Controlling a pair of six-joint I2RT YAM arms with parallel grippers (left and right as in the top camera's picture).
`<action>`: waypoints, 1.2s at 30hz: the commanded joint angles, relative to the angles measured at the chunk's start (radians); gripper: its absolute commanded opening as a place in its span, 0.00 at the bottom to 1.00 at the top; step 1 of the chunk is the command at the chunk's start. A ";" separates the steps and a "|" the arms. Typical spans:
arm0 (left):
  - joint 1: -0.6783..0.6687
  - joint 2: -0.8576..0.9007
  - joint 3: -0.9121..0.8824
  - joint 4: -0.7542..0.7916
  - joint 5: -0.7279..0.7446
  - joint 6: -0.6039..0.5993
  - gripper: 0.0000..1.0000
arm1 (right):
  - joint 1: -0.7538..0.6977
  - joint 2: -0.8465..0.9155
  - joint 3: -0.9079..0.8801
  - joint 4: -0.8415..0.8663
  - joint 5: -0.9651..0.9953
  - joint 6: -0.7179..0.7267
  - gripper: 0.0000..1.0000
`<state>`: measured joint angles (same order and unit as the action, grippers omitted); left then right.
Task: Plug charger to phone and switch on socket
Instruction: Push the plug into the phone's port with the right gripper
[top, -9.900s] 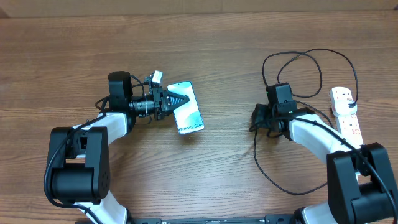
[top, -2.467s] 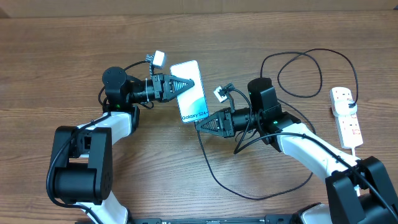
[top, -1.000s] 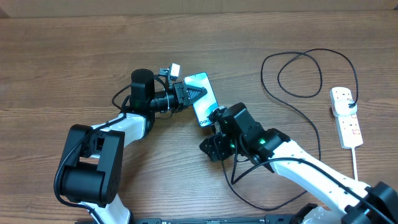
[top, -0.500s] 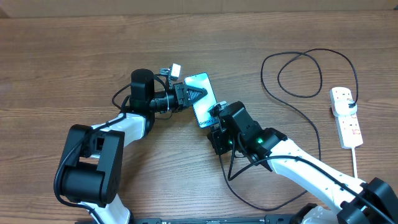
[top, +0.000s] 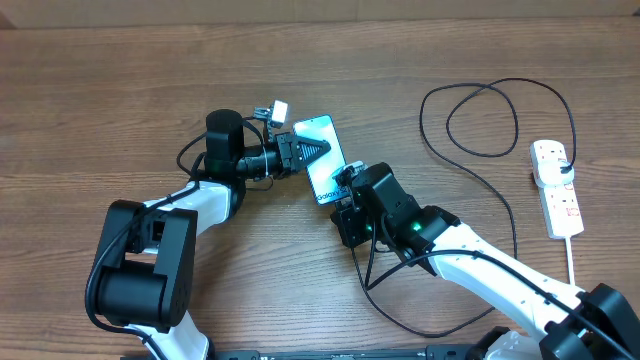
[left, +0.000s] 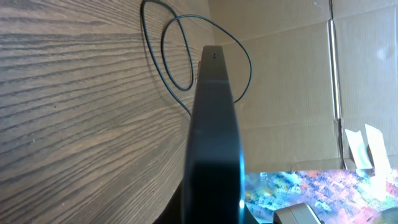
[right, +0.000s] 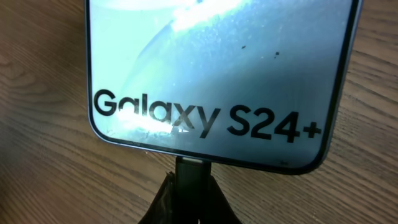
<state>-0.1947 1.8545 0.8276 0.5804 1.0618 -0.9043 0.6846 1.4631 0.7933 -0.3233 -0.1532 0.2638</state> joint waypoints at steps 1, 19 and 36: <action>-0.042 0.004 0.006 -0.001 0.088 0.041 0.04 | 0.003 -0.005 0.012 0.060 0.018 -0.001 0.04; -0.069 0.004 0.006 -0.001 0.153 0.070 0.04 | 0.003 -0.005 0.073 0.098 0.022 -0.002 0.04; -0.081 0.004 0.006 -0.001 0.150 0.071 0.04 | 0.002 -0.005 0.073 0.107 0.022 -0.002 0.04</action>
<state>-0.2100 1.8545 0.8452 0.5945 1.0836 -0.8524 0.6880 1.4673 0.7898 -0.2977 -0.1570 0.2665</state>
